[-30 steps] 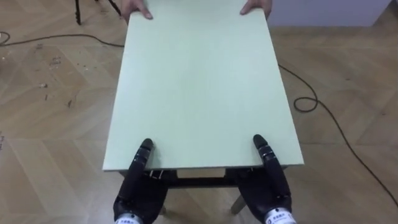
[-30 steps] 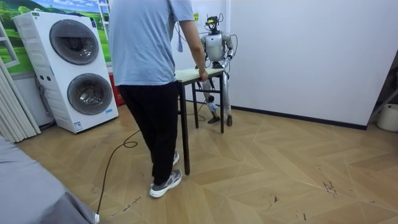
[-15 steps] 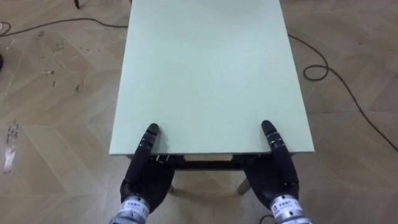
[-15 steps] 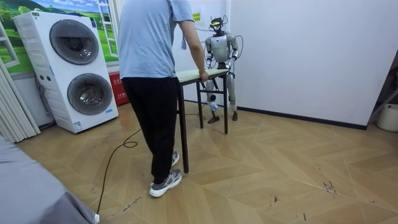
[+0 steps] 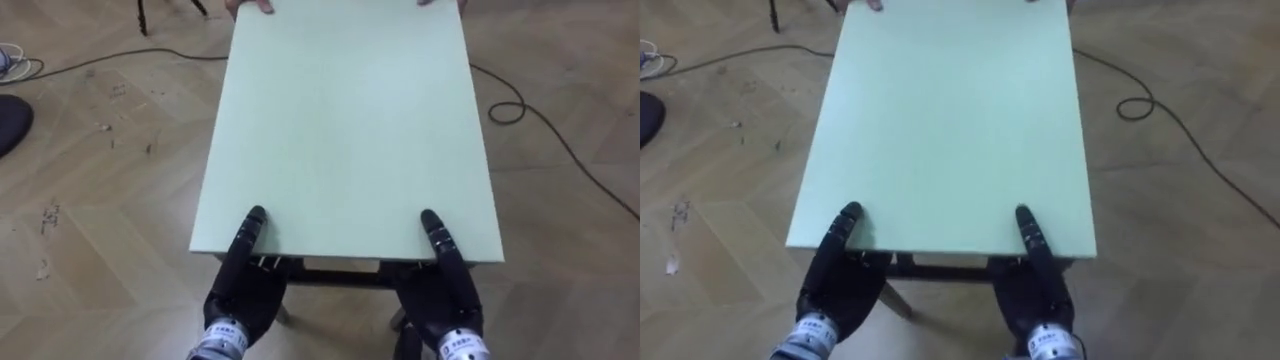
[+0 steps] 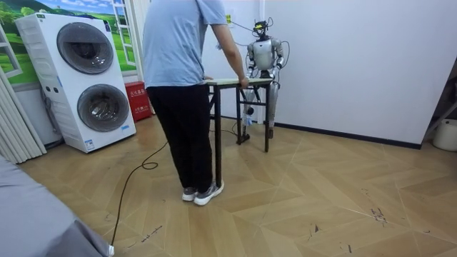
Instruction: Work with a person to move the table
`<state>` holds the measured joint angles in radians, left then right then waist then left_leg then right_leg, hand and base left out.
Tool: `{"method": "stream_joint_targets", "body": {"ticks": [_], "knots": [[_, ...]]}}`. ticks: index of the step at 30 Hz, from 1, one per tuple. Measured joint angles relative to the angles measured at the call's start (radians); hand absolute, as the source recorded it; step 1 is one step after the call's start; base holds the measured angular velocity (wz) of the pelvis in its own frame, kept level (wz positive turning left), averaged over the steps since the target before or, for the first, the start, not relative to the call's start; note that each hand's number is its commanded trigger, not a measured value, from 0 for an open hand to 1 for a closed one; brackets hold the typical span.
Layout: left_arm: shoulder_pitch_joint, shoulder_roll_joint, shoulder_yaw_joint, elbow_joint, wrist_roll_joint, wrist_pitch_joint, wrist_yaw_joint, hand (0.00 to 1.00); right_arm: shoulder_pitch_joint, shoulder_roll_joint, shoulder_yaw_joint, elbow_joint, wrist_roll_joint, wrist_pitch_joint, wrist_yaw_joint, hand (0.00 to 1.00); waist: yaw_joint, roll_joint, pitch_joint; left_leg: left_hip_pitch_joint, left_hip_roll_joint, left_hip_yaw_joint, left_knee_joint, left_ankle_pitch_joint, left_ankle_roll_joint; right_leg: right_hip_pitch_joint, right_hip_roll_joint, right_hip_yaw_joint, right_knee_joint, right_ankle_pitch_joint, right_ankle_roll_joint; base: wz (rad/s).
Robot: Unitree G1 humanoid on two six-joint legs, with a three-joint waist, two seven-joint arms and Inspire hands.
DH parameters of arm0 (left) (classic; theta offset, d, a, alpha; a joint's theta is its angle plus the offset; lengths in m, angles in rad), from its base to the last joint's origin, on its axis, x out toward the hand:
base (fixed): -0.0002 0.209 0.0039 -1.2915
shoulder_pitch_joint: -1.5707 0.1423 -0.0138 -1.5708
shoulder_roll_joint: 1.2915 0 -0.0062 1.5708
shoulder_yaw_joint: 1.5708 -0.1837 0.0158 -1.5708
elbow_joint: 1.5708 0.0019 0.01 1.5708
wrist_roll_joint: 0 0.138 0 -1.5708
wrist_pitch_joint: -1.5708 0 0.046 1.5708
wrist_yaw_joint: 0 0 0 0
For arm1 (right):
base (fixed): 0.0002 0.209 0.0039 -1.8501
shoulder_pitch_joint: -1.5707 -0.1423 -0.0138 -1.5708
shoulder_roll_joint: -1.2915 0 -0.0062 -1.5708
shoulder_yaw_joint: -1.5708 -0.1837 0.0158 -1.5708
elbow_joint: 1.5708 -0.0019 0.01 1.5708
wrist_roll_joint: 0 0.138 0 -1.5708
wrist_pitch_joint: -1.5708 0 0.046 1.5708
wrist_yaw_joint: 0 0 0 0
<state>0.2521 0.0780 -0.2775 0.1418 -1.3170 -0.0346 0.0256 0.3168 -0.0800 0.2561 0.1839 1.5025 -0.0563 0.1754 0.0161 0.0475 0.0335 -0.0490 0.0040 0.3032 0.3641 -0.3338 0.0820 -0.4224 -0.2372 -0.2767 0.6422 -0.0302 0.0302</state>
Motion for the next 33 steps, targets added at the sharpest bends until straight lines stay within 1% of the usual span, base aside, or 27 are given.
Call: {"method": "stream_joint_targets", "body": {"ticks": [1,2,3,4,5,6,7,8,9,10,11,12,15,17,20,22,24,28,29,31,32,33], "knots": [[0.002,0.002,0.000,0.000,0.000,0.001,0.000,1.00,0.000,-0.002,0.001,0.000,0.000,0.001,-0.002,1.00,0.003,-0.001,0.0000,-0.002,0.000,-0.001,-0.004,0.007,0.001,0.023,-0.007,0.001,0.027,-0.032,0.003,0.00],[0.003,-0.003,0.002,-0.001,0.002,0.001,0.000,1.00,-0.001,-0.001,0.006,0.000,-0.001,-0.006,-0.004,1.00,0.011,-0.006,-0.0006,-0.012,0.003,-0.002,-0.003,0.014,0.002,0.076,-0.011,0.003,0.050,-0.092,0.022,0.00],[0.005,-0.010,0.004,-0.003,0.005,0.001,0.000,1.00,-0.002,0.000,0.006,-0.001,0.000,-0.011,-0.008,1.00,0.017,-0.015,-0.0028,-0.025,0.003,-0.003,-0.002,0.023,0.002,0.120,-0.015,0.001,0.047,-0.133,0.029,0.00],[0.009,-0.014,0.005,-0.005,0.011,0.001,0.000,1.00,-0.004,-0.003,0.007,-0.002,0.003,-0.011,-0.012,1.00,0.020,-0.023,-0.0020,-0.030,0.003,-0.005,-0.003,0.030,0.001,0.158,-0.010,-0.002,0.017,-0.156,0.036,0.05],[0.011,-0.014,0.005,-0.005,0.013,0.001,0.000,1.00,-0.005,-0.008,0.008,-0.002,0.007,-0.011,-0.013,1.00,0.019,-0.028,-0.0027,-0.029,0.003,-0.005,-0.004,0.033,0.000,0.173,-0.003,-0.002,-0.011,-0.164,0.040,0.04],[0.017,-0.013,0.004,-0.008,0.014,0.001,0.000,1.00,-0.006,-0.023,0.026,-0.002,0.024,-0.016,-0.015,1.00,0.023,-0.039,-0.0051,-0.026,0.005,-0.007,-0.008,0.038,-0.005,0.199,0.013,-0.001,-0.066,-0.170,0.042,-0.05],[0.026,-0.009,0.005,-0.019,0.016,-0.001,0.000,1.00,-0.007,-0.032,0.037,-0.002,0.034,-0.019,-0.016,1.00,0.029,-0.053,-0.0102,-0.023,0.006,-0.005,-0.026,0.051,-0.011,0.222,0.031,-0.001,-0.132,-0.169,0.041,-0.08],[0.028,-0.004,0.005,-0.026,0.016,-0.002,0.000,1.00,-0.008,-0.030,0.038,-0.003,0.034,-0.020,-0.016,1.00,0.036,-0.060,-0.0097,-0.020,0.006,-0.004,-0.034,0.058,-0.013,0.235,0.039,-0.002,-0.169,-0.167,0.040,-0.15],[0.028,-0.001,0.006,-0.031,0.016,-0.003,0.000,1.00,-0.010,-0.029,0.039,-0.005,0.034,-0.020,-0.016,1.00,0.045,-0.066,-0.0090,-0.022,0.016,-0.004,-0.046,0.070,-0.019,0.257,0.065,-0.002,-0.238,-0.148,0.029,-0.13],[0.031,0.006,0.006,-0.040,0.016,-0.003,0.002,1.00,-0.011,-0.029,0.043,-0.007,0.036,-0.022,-0.017,1.00,0.056,-0.067,-0.0093,-0.023,0.028,-0.004,-0.060,0.082,-0.025,0.270,0.088,-0.001,-0.284,-0.117,0.021,-0.14],[0.032,0.012,0.006,-0.049,0.016,-0.003,0.003,1.00,-0.011,-0.031,0.049,-0.013,0.040,-0.024,-0.019,1.00,0.061,-0.071,-0.0092,-0.026,0.034,0.000,-0.064,0.087,-0.028,0.272,0.097,-0.001,-0.304,-0.106,0.017,-0.20],[0.033,0.016,0.006,-0.057,0.016,-0.009,0.004,1.00,-0.012,-0.032,0.062,-0.020,0.044,-0.036,-0.021,1.00,0.072,-0.075,-0.0092,-0.030,0.044,0.009,-0.075,0.096,-0.032,0.274,0.112,0.000,-0.339,-0.083,0.008,-0.18],[0.033,0.016,0.010,-0.059,0.016,-0.022,0.004,1.00,-0.027,-0.035,0.085,-0.020,0.048,-0.058,-0.025,1.00,0.076,-0.075,-0.0089,-0.032,0.055,0.019,-0.098,0.116,-0.037,0.286,0.133,-0.001,-0.395,-0.051,-0.002,-0.07],[0.035,0.016,0.011,-0.061,0.017,-0.031,0.001,1.00,-0.035,-0.035,0.094,-0.020,0.047,-0.067,-0.025,1.00,0.079,-0.076,-0.0084,-0.040,0.060,0.016,-0.098,0.120,-0.042,0.286,0.136,-0.016,-0.407,-0.046,-0.008,0.04],[0.046,0.011,0.022,-0.064,0.023,-0.031,-0.010,1.00,-0.035,-0.032,0.100,-0.020,0.046,-0.068,-0.024,1.00,0.086,-0.077,-0.0080,-0.046,0.068,0.000,-0.095,0.124,-0.048,0.289,0.141,-0.036,-0.409,-0.044,-0.011,0.13],[0.048,0.012,0.025,-0.064,0.023,-0.031,-0.013,1.00,-0.037,-0.031,0.103,-0.020,0.046,-0.068,-0.024,1.00,0.102,-0.077,-0.0079,-0.055,0.072,-0.010,-0.094,0.128,-0.054,0.289,0.146,-0.051,-0.423,-0.041,-0.016,0.11],[0.053,0.011,0.026,-0.065,0.023,-0.031,-0.021,1.00,-0.041,-0.033,0.107,-0.019,0.040,-0.074,-0.024,1.00,0.111,-0.077,-0.0079,-0.066,0.073,-0.019,-0.096,0.130,-0.057,0.285,0.147,-0.058,-0.425,-0.040,-0.017,0.14],[0.074,0.010,0.022,-0.082,0.022,-0.037,-0.030,1.00,-0.044,-0.045,0.111,-0.019,0.037,-0.076,-0.011,1.00,0.126,-0.076,-0.0081,-0.085,0.075,-0.046,-0.089,0.133,-0.060,0.286,0.149,-0.088,-0.428,-0.040,-0.017,0.23],[0.086,0.010,0.024,-0.092,0.022,-0.039,-0.034,1.00,-0.045,-0.046,0.112,-0.019,0.030,-0.077,-0.005,1.00,0.126,-0.074,-0.0081,-0.091,0.074,-0.059,-0.087,0.134,-0.061,0.289,0.149,-0.101,-0.431,-0.041,-0.017,0.31],[0.090,0.010,0.021,-0.093,0.022,-0.044,-0.037,1.00,-0.045,-0.045,0.112,-0.019,0.027,-0.077,-0.004,1.00,0.126,-0.070,-0.0074,-0.103,0.071,-0.092,-0.074,0.135,-0.062,0.304,0.148,-0.132,-0.439,-0.044,-0.015,0.46],[0.092,0.010,0.020,-0.093,0.022,-0.045,-0.037,1.00,-0.045,-0.046,0.112,-0.019,0.027,-0.077,-0.004,1.00,0.126,-0.068,-0.0070,-0.104,0.071,-0.100,-0.072,0.135,-0.062,0.309,0.148,-0.141,-0.439,-0.045,-0.013,0.43],[0.096,0.006,0.020,-0.095,0.022,-0.047,-0.037,1.00,-0.045,-0.047,0.112,-0.019,0.023,-0.078,-0.004,1.00,0.125,-0.062,-0.0045,-0.104,0.071,-0.107,-0.071,0.135,-0.062,0.320,0.146,-0.152,-0.440,-0.047,-0.011,0.31]]}}
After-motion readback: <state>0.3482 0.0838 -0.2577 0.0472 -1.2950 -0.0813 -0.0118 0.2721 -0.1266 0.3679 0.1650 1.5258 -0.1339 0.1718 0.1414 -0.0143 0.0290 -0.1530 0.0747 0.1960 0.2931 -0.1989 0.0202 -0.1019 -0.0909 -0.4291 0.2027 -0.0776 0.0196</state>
